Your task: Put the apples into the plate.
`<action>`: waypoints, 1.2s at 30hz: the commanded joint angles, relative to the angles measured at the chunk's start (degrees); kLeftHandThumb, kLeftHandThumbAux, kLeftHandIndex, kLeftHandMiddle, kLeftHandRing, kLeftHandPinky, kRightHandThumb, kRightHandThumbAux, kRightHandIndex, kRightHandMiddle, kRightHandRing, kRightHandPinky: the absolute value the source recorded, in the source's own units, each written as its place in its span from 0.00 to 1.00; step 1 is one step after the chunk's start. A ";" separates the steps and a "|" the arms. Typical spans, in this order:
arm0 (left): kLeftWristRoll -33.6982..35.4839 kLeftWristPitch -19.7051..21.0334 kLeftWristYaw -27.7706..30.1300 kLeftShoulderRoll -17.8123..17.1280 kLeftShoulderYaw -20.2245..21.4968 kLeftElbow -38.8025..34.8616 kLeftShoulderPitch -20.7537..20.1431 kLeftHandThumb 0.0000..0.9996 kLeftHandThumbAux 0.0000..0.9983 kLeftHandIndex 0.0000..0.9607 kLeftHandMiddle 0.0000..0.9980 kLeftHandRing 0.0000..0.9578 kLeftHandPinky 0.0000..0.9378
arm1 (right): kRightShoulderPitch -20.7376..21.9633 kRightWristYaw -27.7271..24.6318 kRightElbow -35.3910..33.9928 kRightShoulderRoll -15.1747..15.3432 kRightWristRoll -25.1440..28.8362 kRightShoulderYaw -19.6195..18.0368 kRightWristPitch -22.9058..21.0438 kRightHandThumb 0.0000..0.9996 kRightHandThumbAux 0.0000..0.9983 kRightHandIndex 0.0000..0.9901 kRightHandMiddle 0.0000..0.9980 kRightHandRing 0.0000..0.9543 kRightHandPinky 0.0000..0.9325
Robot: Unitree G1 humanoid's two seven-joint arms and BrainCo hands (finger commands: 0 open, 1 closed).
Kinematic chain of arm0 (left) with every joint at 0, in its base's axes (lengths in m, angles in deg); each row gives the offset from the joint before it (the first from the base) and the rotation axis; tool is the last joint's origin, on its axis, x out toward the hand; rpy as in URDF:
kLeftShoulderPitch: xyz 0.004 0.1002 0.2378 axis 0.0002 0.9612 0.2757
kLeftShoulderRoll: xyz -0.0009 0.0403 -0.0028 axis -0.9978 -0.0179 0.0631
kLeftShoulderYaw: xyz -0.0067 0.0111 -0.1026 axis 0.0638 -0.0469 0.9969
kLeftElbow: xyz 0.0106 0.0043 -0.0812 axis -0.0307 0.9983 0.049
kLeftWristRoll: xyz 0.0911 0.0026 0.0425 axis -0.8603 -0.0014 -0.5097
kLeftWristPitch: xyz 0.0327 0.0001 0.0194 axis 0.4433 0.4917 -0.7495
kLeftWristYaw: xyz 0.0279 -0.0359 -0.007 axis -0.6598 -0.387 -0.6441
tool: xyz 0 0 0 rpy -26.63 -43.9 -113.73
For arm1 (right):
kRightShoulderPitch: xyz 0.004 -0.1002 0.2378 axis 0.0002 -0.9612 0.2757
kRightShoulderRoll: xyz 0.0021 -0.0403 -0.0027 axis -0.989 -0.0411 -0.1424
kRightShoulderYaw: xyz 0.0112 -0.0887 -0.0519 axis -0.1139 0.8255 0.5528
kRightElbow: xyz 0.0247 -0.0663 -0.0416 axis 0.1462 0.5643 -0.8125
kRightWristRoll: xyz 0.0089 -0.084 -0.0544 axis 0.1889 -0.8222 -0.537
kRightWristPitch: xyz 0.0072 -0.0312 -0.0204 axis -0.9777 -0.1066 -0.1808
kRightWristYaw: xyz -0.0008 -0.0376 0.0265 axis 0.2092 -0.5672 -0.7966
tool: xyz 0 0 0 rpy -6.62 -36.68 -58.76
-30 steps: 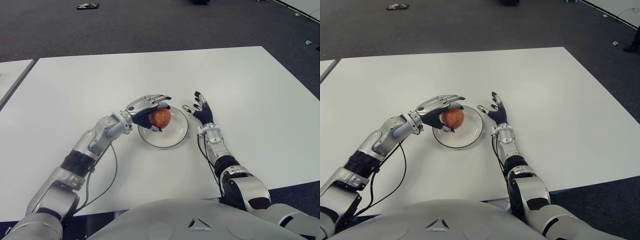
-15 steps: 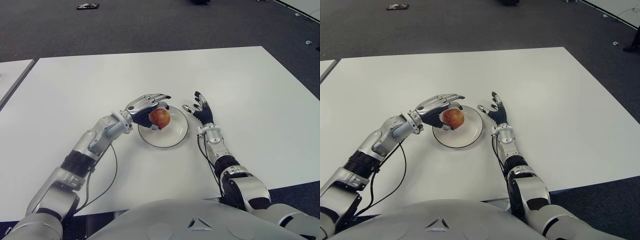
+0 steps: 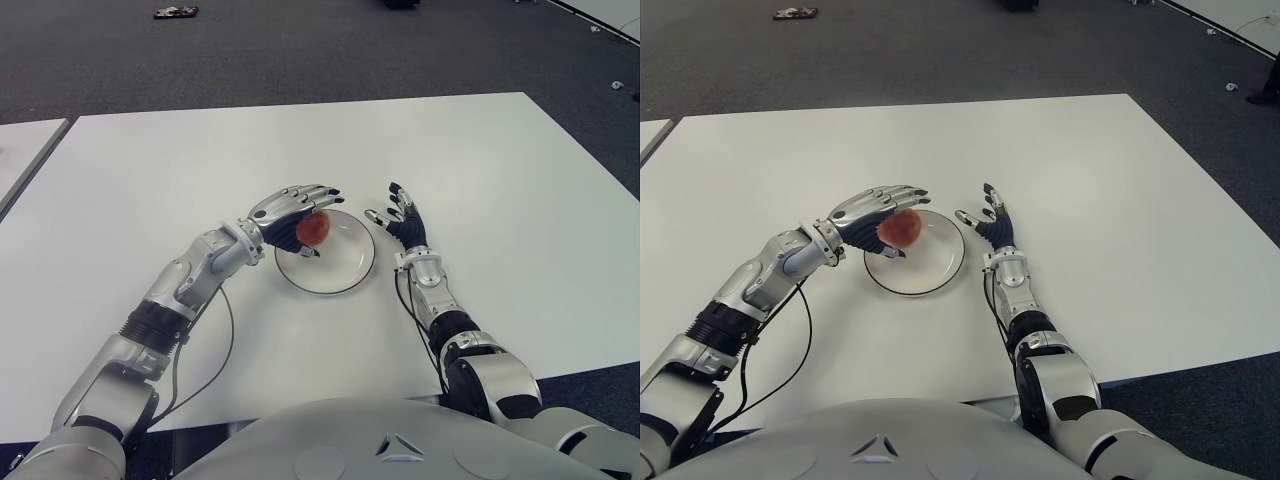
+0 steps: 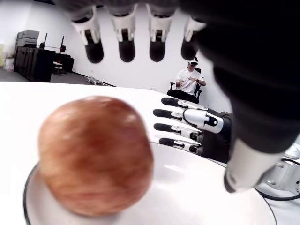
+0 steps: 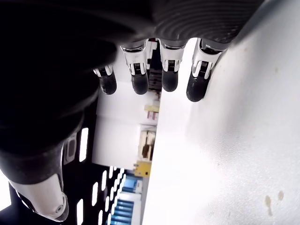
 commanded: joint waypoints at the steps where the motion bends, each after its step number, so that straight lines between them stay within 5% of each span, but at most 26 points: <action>1: -0.66 0.19 -0.40 0.18 0.05 0.16 0.25 0.06 0.26 0.00 0.00 0.00 0.00 | -2.67 -1.35 2.52 -0.85 0.27 0.36 -4.58 0.14 0.72 0.00 0.00 0.02 0.08; 25: 0.20 0.22 -0.68 -0.01 1.25 -0.26 0.30 0.03 0.26 0.00 0.00 0.00 0.00 | -3.07 -1.40 1.78 -1.07 0.30 0.25 -4.81 0.15 0.72 0.00 0.00 0.02 0.08; 36: 12.86 0.67 0.26 2.73 7.79 -1.22 2.03 0.02 0.27 0.00 0.00 0.00 0.00 | -3.05 -1.13 2.51 -0.98 -0.14 0.49 -5.15 0.14 0.71 0.00 0.00 0.03 0.07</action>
